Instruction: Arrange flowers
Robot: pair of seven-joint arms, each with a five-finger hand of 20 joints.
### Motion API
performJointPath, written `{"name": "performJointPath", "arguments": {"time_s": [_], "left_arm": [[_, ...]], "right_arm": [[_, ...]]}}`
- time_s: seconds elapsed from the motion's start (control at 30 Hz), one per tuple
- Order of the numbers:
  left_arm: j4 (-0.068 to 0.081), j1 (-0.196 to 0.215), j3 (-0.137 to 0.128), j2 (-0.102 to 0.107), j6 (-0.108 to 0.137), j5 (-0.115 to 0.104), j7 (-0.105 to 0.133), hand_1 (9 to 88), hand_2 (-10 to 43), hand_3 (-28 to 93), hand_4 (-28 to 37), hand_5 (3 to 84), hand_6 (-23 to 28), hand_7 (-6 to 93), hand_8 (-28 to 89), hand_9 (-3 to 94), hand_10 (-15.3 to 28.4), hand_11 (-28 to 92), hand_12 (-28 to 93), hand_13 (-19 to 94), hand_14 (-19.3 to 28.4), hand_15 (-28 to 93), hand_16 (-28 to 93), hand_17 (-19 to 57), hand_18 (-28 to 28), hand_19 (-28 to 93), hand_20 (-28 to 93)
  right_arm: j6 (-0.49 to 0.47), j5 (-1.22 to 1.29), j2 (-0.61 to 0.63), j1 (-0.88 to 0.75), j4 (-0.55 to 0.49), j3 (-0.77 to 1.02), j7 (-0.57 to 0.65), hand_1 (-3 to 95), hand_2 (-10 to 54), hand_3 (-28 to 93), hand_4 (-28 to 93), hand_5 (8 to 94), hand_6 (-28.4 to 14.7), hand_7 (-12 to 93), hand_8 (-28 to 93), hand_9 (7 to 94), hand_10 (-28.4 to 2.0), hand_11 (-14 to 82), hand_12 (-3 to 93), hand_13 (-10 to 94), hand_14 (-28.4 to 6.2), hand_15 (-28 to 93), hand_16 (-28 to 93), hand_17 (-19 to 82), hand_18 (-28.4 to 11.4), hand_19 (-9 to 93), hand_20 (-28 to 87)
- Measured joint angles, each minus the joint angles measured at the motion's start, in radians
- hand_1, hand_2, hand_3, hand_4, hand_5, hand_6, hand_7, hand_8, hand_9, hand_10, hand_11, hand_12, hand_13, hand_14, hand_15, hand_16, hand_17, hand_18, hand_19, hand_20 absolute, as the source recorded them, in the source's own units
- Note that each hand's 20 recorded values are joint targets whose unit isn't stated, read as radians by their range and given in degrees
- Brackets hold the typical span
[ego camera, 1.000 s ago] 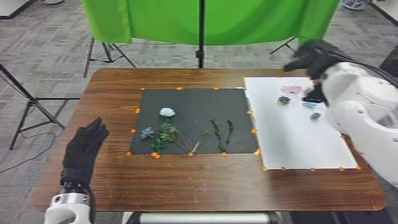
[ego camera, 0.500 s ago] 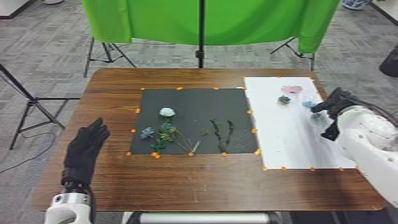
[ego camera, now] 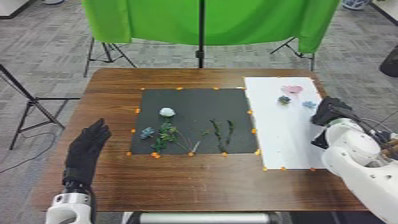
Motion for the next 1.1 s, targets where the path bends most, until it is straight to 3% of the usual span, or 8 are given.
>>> {"name": "performJointPath", "arguments": {"time_s": [0.33,0.5,0.73,0.9,1.1], "left_arm": [[0.000,0.001,0.000,-0.001,0.000,0.000,0.000,20.3,2.4,65,-28.3,40.9,3.5,9.3,-6,36.4,11.4,11,14,27,14.4,13,4,2.5,11.5,3,18],[0.000,0.001,0.000,-0.001,-0.002,0.000,-0.002,20.4,2.1,65,-28.3,41.1,3.5,9.8,-6,36.5,11.7,12,14,27,14.4,13,4,2.5,11.5,3,18],[0.000,-0.002,0.001,-0.001,-0.006,0.001,-0.006,20.5,1.9,65,-28.3,41.7,3.7,10.5,-6,37.0,12.0,13,14,27,14.7,14,4,2.5,11.6,3,18],[0.001,-0.006,0.003,-0.001,-0.011,0.003,-0.009,20.5,1.7,65,-28.3,42.0,4.0,10.9,-7,37.3,12.2,13,14,27,14.8,14,3,2.4,11.7,3,18],[0.002,-0.014,0.005,-0.003,-0.012,0.003,-0.013,20.5,1.6,65,-28.3,42.2,4.1,11.3,-7,37.4,12.3,14,13,27,14.9,15,3,2.4,11.7,3,18]], "right_arm": [[0.061,0.036,0.038,-0.023,-0.209,0.017,-0.090,66.2,-9.5,51,-13,79.5,-2.5,19,15,92.2,-9.8,12.9,40.9,94,-1.9,53,35,68,-8.1,93,46],[0.061,0.154,0.040,0.133,-0.286,-0.164,-0.208,66.8,-9.5,49,-12,79.2,-2.3,19,15,91.6,-10.0,14.3,40.0,94,-1.8,52,35,68,-8.1,93,46],[-0.032,0.236,-0.081,0.407,-0.258,-0.464,-0.367,68.7,-9.5,44,-8,78.2,-2.1,20,15,90.0,-10.1,16.9,38.7,94,-1.6,52,37,68,-8.2,93,48],[-0.098,0.186,-0.190,0.534,-0.226,-0.639,-0.378,68.9,-9.5,42,-7,77.6,-1.9,20,15,89.1,-10.1,19.0,38.6,93,-1.6,52,37,67,-8.3,93,48],[-0.115,0.167,-0.285,0.576,-0.177,-0.725,-0.381,68.1,-9.5,43,-7,77.6,-1.5,21,15,88.9,-9.8,20.3,38.2,93,-1.5,52,37,67,-8.4,93,49]]}}
